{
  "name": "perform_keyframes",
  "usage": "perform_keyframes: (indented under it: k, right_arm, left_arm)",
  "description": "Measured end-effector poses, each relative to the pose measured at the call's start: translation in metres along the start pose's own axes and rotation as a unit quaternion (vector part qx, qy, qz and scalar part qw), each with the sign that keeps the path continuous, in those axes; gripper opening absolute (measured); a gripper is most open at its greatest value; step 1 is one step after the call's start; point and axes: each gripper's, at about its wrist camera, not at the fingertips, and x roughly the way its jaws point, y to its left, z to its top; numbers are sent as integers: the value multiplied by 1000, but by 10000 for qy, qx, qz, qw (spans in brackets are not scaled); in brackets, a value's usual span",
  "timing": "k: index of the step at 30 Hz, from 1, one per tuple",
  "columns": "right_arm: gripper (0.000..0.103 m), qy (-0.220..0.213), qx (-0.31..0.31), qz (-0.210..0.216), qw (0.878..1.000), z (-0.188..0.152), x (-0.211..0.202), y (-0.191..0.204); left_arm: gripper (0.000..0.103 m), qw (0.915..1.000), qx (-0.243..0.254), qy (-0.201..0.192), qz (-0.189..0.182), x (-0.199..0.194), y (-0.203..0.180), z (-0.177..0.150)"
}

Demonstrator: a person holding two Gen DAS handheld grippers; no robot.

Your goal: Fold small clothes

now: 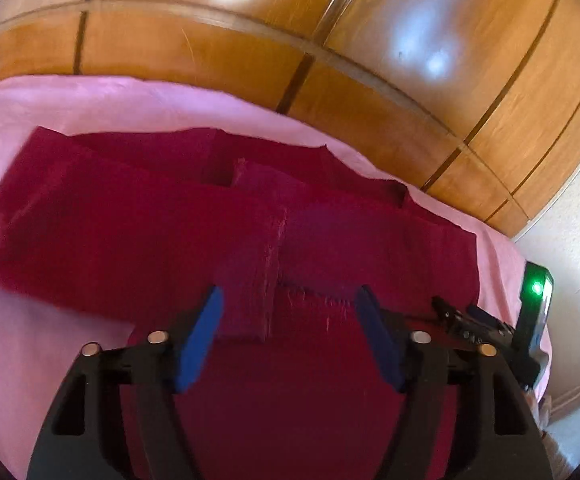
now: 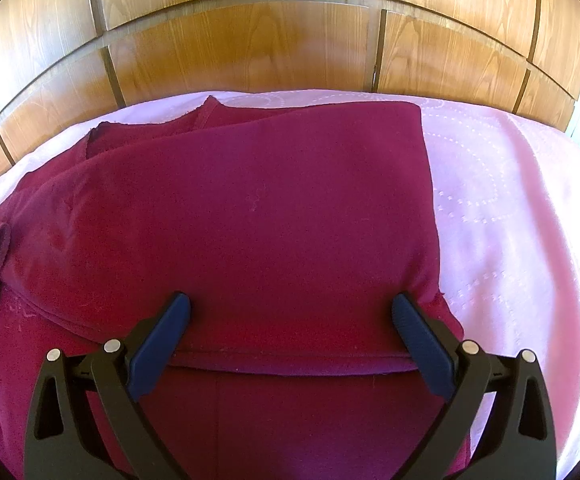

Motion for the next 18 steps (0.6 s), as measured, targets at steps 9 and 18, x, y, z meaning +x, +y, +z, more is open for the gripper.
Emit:
perform_keyframes:
  k: [9, 18]
  right_arm:
    - [74, -300, -167, 316, 9989, 9, -33, 23]
    - [60, 1267, -404, 3641, 9218, 6, -27, 155]
  left_arm:
    - [69, 9980, 369, -15, 518, -24, 17, -50]
    - [69, 9995, 136, -77, 263, -21, 30, -59]
